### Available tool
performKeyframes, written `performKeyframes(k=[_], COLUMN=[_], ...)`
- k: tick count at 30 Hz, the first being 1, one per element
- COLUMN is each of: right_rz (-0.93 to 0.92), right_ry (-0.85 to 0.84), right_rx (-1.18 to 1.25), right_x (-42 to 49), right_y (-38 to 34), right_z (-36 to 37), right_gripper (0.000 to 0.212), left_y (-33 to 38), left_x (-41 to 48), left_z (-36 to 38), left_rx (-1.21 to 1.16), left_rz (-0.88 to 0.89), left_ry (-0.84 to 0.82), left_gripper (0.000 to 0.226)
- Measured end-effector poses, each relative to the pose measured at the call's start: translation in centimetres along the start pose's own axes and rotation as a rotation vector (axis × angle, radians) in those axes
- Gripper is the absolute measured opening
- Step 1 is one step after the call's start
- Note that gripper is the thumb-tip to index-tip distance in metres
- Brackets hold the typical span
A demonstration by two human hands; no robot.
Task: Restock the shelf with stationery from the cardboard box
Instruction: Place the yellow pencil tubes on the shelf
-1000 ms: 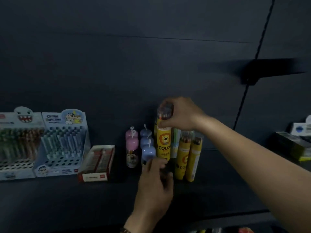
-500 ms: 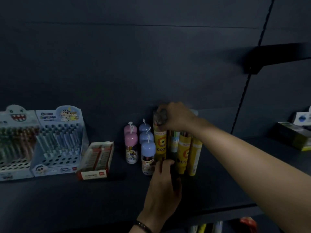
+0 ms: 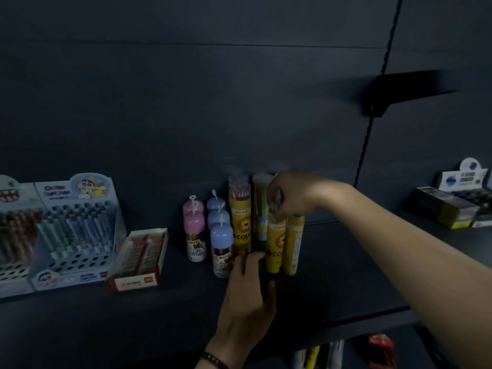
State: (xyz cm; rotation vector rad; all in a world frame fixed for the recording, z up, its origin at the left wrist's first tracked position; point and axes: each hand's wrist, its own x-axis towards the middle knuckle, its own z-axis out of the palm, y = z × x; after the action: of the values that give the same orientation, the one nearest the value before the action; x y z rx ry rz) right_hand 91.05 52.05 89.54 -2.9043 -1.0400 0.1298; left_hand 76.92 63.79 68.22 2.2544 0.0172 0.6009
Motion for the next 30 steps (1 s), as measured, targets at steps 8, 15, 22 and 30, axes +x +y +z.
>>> performKeyframes(k=[8, 15, 22, 30], right_rz=[-0.057, -0.061, 0.032, 0.309], right_ry=[0.195, 0.312, 0.526, 0.445], right_rx=[0.050, 0.060, 0.432, 0.906], right_x=[1.2, 1.8, -1.5, -6.2], right_y=[-2.6, -4.7, -1.8, 3.8], right_z=[0.9, 2.7, 3.0, 12.9], right_gripper=[0.042, 0.046, 0.047, 0.055], left_y=[0.1, -0.3, -0.4, -0.3], left_x=[-0.1, -0.4, -0.4, -0.4], left_z=[-0.2, 0.3, 0.3, -1.5], left_rx=[0.066, 0.119, 0.144, 0.119], left_rz=[0.065, -0.002, -0.037, 0.000], left_ry=[0.051, 0.063, 0.039, 0.004], left_gripper=[0.065, 0.074, 0.075, 0.028])
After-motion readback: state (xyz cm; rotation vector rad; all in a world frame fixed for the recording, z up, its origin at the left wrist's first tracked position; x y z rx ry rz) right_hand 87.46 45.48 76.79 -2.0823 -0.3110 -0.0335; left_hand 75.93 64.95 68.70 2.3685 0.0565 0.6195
